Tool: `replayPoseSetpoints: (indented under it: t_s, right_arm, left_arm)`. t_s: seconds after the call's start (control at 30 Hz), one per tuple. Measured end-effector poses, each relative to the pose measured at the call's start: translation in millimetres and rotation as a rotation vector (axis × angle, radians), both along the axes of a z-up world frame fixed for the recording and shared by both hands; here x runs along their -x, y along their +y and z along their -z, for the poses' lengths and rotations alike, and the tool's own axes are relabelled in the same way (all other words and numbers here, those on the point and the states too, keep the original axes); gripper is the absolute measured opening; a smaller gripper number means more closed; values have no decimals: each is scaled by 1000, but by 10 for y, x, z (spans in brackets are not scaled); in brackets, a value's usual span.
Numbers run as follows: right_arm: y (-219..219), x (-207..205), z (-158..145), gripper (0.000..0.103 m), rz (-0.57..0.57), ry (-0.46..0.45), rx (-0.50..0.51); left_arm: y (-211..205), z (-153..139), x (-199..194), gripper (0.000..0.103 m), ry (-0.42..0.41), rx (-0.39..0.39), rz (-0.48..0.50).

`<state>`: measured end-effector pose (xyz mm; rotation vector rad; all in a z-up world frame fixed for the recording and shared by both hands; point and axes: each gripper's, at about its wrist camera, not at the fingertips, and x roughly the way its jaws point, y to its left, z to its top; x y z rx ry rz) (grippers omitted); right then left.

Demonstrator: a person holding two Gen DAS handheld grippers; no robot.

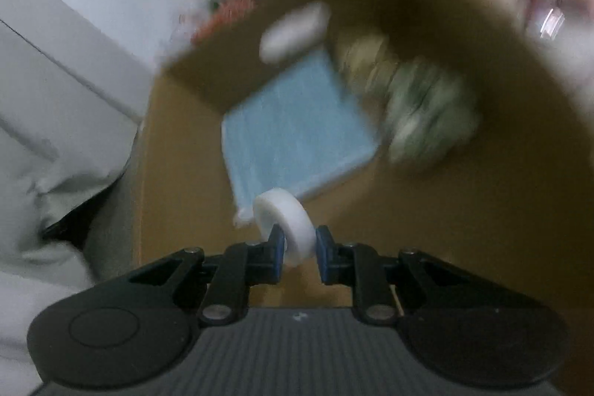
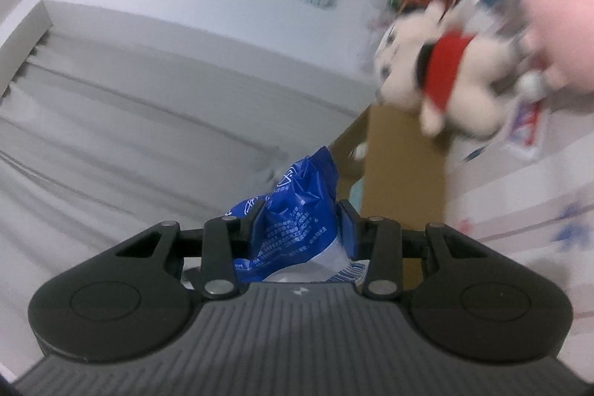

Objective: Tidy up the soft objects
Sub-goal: 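Drop the tape roll into the box with the left tool while the right tool carries the bag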

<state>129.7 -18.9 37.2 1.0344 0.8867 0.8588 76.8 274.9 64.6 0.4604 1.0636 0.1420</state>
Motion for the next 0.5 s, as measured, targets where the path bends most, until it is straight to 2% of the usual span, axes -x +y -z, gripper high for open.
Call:
replayPoseSetpoints:
  t_s: [0.1,0.13,0.17,0.2,0.23,0.27,0.33,0.37,0.4,0.43,0.47,0.5]
  right_arm:
    - [410,-119,-42,39,-47,-10,56]
    - [520,-126,-47,39,-67,-11,67]
    - [637,-123,-51,39,-89,-12,75]
    - [772,-144,-57,39,-115,-14,84]
    - [888,-181,-73,39,-135,-13,93]
    - [1016,-211,-80,39,-156,-18,108]
    - [1208,-237,-76,39,-181,-16,146]
    - [1321,-265,-89,39,-202,-24,178]
    - [1413,-283,-97,39,-218,-29,209]
    - [1501,-296,-108,39,-236,-40,242]
    - [1606,-319,-109,39,-251,-47,277]
    - [1682,-341,-106,39,-264,-44,304]
  left_arm:
    - [235,421,-125,22,130,-130,-51]
    - [330,490,-153,25,157,-139,-69]
    - [428,533,-174,37,180,-120,-89]
    - [526,564,-210,59,207,-80,-105]
    - [603,572,-232,68,218,-31,-109]
    - [663,565,-232,72,215,7,-109]
    - [728,488,-213,69,189,51,-116]
    - [749,420,-171,61,165,67,-126]
    - [769,348,-125,43,145,93,-137]
    - [800,279,-89,33,131,131,-138]
    - [820,251,-88,12,128,163,-134]
    - [846,265,-104,8,142,189,-136]
